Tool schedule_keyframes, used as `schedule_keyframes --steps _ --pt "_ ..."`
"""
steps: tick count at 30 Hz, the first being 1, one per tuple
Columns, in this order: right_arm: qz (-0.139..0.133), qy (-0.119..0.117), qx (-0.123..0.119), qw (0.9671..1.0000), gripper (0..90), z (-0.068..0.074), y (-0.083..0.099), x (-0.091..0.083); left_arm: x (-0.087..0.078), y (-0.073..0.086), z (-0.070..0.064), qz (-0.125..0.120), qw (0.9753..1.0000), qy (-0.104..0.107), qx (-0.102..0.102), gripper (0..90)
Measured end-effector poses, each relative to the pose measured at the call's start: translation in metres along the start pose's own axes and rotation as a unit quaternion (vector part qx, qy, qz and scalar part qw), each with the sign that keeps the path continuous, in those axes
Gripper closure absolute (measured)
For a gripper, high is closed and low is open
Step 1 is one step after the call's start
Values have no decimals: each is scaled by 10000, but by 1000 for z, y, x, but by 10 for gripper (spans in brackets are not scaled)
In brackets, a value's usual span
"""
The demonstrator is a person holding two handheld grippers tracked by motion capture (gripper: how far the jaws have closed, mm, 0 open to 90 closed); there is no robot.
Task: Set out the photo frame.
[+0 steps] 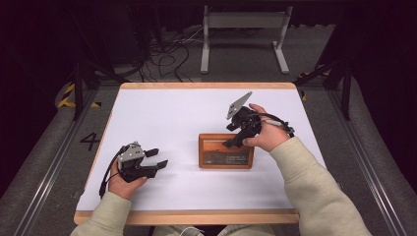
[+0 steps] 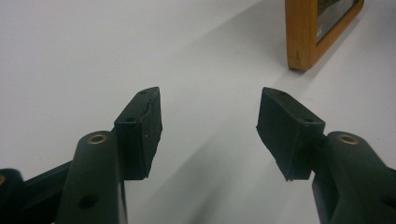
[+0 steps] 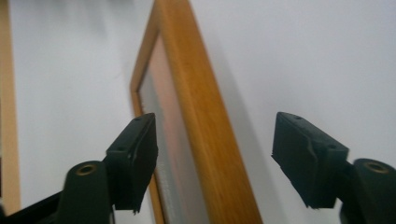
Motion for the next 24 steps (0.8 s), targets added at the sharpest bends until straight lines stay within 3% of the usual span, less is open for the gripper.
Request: schedule_keyframes --steps 5,7,9,11,16,24 --pt "-260 210 398 9986 277 3 3 -21 -3 0 -1 -4 10000 -27 -12 400" --pt "-225 459 699 9962 226 1 8 -28 -4 -1 -1 -17 10000 -48 12 398" --pt "-347 629 691 9950 213 0 11 -35 -5 -1 -2 -6 10000 -76 -33 394" --pt "-395 619 729 9946 202 1 13 -39 -6 -2 -3 -13 10000 -67 -26 390" --pt "-546 868 973 9900 117 -1 29 -60 -6 -5 -8 -11 10000 -26 0 379" --pt "-706 982 1147 9860 81 -3 51 -83 -7 -6 -9 -4 10000 -31 20 365"
Point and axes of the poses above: each handheld gripper's, and its own axes: x roughly forward along the jaws, y roughly out of its underside, z roughly to its left, the point moved 8 cm from there along x, roughly forward along the jaws, and after that the axes turned 11 degrees about -z, right-handed, at the moved point
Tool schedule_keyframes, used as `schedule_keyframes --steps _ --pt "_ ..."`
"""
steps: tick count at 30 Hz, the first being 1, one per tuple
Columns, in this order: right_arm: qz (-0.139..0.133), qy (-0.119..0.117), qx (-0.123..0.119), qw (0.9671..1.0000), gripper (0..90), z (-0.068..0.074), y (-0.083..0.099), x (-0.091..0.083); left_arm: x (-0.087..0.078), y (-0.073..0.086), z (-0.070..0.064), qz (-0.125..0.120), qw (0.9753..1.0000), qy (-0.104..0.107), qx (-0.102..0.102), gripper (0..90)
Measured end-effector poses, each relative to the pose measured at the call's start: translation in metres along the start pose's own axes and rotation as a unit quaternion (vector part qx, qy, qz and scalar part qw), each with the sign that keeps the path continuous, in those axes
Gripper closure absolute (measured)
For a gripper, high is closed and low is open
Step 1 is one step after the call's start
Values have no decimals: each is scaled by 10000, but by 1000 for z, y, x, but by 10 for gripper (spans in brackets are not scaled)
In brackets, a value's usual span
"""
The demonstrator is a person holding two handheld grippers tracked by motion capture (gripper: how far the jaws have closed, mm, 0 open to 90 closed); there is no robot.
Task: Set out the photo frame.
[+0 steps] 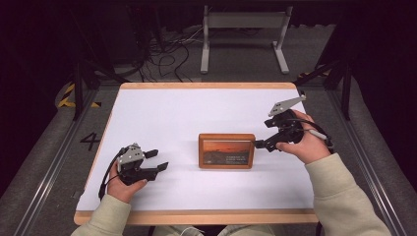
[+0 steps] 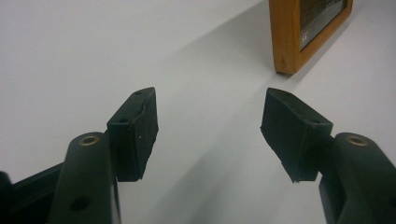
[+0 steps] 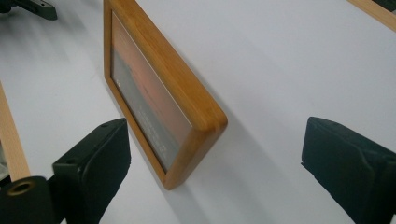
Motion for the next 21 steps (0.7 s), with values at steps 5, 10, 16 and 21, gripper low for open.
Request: schedule_keyframes --steps 5,10,16,21 --pt "-160 105 132 9997 59 -8 11 -13 1 0 0 -5 10000 -8 -64 349" --pt "-507 259 266 9980 52 -13 17 -18 -1 0 0 6 10000 -36 -70 334" --pt "-617 436 296 9967 47 -16 39 -13 -4 0 -3 -2 10000 -45 -77 328" --pt "-718 466 362 9957 42 -16 56 -8 -9 0 -3 -49 9999 -68 -117 329"
Point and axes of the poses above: each handheld gripper's, and its own axes: x roughly forward along the jaws, y roughly out of its underside, z roughly to its left, the point moved 8 cm from there along x, roughly forward along the jaws, and after that the axes turned 11 degrees about -z, right-handed, at the moved point
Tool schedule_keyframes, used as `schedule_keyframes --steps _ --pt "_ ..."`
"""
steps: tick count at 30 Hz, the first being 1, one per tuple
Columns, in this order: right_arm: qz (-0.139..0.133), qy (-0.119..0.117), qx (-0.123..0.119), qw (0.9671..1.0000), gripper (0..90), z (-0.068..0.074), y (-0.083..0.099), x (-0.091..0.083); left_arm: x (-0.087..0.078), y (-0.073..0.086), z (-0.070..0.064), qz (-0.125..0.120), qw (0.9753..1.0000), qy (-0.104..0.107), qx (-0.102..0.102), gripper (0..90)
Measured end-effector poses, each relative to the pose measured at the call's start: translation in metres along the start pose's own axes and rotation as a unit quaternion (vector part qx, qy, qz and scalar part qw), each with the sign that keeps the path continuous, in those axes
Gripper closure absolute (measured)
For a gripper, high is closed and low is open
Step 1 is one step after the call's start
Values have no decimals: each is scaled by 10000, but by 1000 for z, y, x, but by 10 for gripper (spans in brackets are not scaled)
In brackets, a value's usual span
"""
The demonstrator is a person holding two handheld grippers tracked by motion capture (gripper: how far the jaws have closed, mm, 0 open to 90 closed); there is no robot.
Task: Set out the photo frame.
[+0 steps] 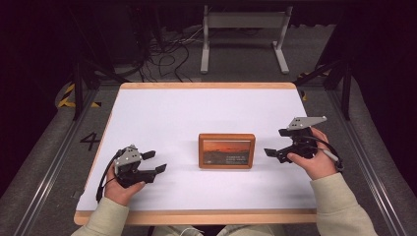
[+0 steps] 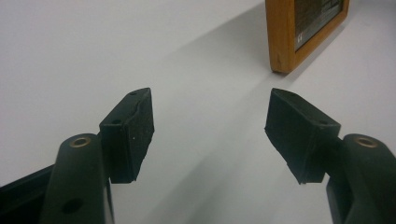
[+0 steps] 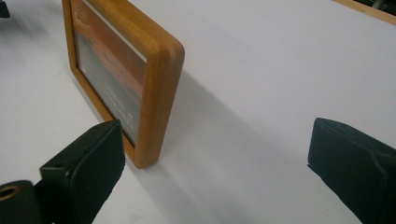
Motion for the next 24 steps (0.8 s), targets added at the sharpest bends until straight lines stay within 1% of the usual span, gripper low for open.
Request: schedule_keyframes --steps 2,4,6,8,9,10,12,13,17,20,24 --pt "-23 13 4 10000 39 0 3 0 0 0 0 -3 10000 -4 -10 329" --pt "-23 -12 9 10000 38 1 10 -1 0 0 0 -8 10000 7 -2 328" --pt "-106 -16 35 9999 38 2 14 -2 0 0 0 1 10000 13 13 329" --pt "-217 -17 73 9997 36 2 18 -4 0 1 -1 11 10000 21 -40 329" --pt "-255 -9 76 9996 36 2 20 -4 0 0 1 -16 10000 -11 40 329" --pt "-280 2 79 9996 36 2 22 -4 0 0 1 -16 10000 -14 26 329" --pt "-268 23 88 9996 36 2 28 -4 0 0 1 -30 10000 -13 7 330" --pt "-278 31 99 9996 36 2 30 -4 0 0 2 -16 10000 -17 34 331" --pt "-374 84 159 9991 36 0 40 -3 0 1 3 -18 10000 -32 14 332" --pt "-371 94 172 9991 35 0 48 -2 1 1 3 -4 10000 4 -15 332" --pt "-500 122 175 9985 31 0 56 1 1 2 4 -5 10000 -15 17 332"
Point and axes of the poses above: each handheld gripper's, and its own axes: x roughly forward along the jaws, y roughly out of its underside, z roughly to its left, the point moved 8 cm from there along x, roughly forward along the jaws, and after that the axes turned 11 degrees about -z, right-handed, at the moved point
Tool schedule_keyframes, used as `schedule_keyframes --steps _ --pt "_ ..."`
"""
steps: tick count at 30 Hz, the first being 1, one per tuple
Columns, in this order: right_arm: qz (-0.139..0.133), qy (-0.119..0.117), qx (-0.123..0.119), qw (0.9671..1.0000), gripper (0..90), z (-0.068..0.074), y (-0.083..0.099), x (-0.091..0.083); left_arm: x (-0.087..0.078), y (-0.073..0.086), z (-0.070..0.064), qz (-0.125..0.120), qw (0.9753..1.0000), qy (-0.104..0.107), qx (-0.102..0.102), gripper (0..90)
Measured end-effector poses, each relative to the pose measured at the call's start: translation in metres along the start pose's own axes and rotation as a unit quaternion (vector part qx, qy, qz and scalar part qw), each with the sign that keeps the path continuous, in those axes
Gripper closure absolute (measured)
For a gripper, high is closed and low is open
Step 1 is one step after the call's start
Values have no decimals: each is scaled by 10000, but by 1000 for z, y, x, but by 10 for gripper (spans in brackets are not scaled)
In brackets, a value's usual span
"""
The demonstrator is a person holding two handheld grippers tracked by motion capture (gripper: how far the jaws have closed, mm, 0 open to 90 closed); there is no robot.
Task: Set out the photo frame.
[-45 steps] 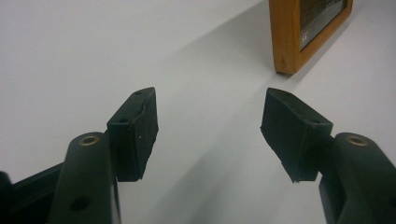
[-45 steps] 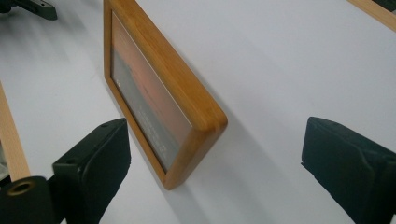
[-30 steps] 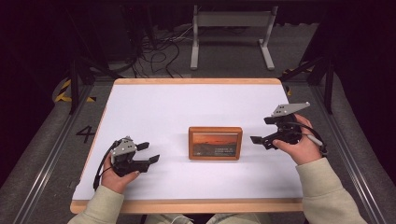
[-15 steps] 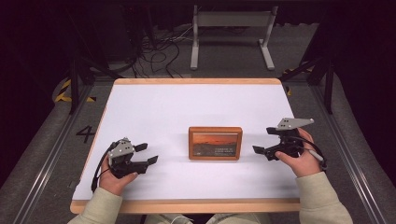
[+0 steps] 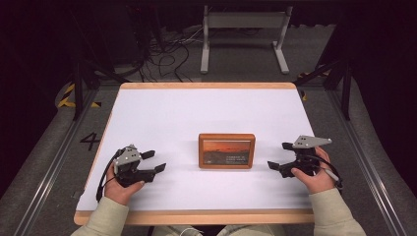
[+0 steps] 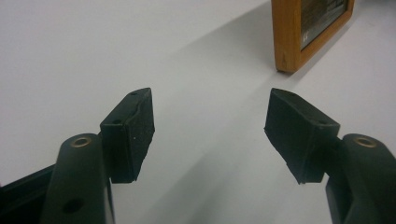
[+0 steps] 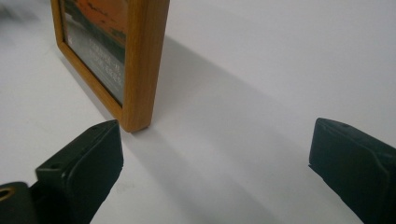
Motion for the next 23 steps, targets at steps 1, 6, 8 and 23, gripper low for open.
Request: schedule_keyframes --steps 1,6,8,23 --pt "-63 15 9 10000 26 0 2 1 0 0 0 -3 10000 12 -5 332" --pt "-20 95 91 9999 26 -2 18 9 2 1 0 4 10000 62 -76 332" --pt "105 113 40 9999 26 -2 23 12 3 1 0 12 10000 72 -52 332" --pt "257 262 20 9993 33 -3 25 13 5 3 1 70 9999 78 -73 332"
Point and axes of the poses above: each handheld gripper's, and its own axes: x roughly forward along the jaws, y roughly out of its underside, z roughly to its left, the point moved 8 cm from there along x, roughly forward along the jaws, and after that the axes turned 11 degrees about -z, right-handed, at the moved point
